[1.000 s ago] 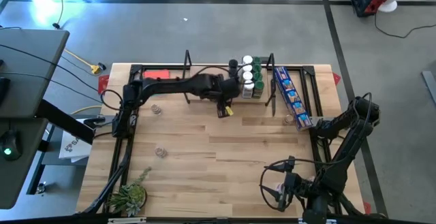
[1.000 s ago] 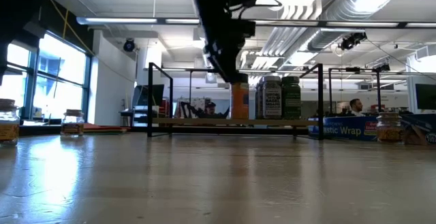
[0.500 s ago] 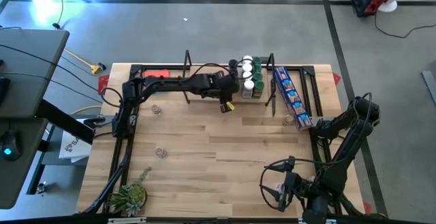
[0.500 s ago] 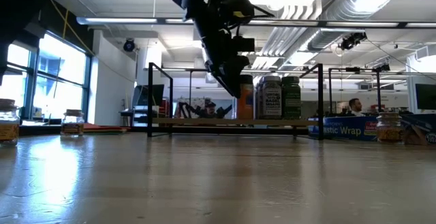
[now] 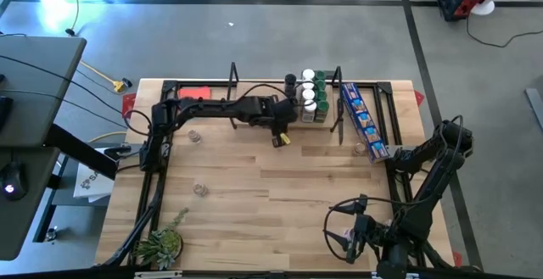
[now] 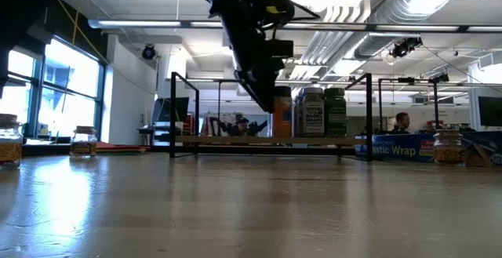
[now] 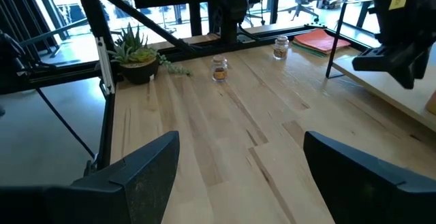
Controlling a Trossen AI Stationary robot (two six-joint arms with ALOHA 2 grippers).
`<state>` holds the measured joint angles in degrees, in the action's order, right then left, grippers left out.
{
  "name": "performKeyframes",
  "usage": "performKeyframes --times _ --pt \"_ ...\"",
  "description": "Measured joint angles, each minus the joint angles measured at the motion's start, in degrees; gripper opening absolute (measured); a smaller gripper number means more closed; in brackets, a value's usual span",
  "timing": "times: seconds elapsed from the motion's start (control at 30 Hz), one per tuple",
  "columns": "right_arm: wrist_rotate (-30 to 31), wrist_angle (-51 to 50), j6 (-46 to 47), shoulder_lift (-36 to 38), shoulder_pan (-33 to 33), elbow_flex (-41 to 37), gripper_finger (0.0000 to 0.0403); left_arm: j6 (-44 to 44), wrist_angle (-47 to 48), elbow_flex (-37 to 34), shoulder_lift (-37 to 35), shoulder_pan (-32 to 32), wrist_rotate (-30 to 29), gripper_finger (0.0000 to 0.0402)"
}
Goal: Shelf spices
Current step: Put the left black seasoning bottle on the shelf aligned with the other black seasoning bottles
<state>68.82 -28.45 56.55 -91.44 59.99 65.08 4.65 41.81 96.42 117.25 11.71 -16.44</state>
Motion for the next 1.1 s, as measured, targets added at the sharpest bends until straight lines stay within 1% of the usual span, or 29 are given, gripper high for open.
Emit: performKeyframes --times 0.03,0.1,0.27,0.37,0.47,1.1 --pt "0.0 -0.01 -0.01 0.0 0.0 0.0 0.0309 0.02 -0.48 0.0 0.0 -0.29 1.77 0.0136" --pt "0.0 0.0 -0.02 0.0 0.0 0.0 0.0309 0.0 -2.73 0.0 0.33 -0.78 2.62 0.0136" --pt "-0.02 0.02 0.0 0.0 0.0 0.0 0.0309 0.04 -9.7 0.0 1.1 -0.6 1.57 0.0135" --pt "-0.01 0.02 0.4 0.0 0.0 0.0 0.0309 0.06 -12.27 -0.04 1.62 0.04 -1.18 0.0135" --pt "-0.01 0.02 0.39 0.0 -0.02 0.0 0.0309 0.61 -12.09 -0.04 1.7 0.77 -2.79 0.0135" --pt "-0.02 -0.02 0.0 0.0 -0.02 0.0 0.0309 4.46 -15.03 -0.04 2.03 1.41 -2.32 0.0135"
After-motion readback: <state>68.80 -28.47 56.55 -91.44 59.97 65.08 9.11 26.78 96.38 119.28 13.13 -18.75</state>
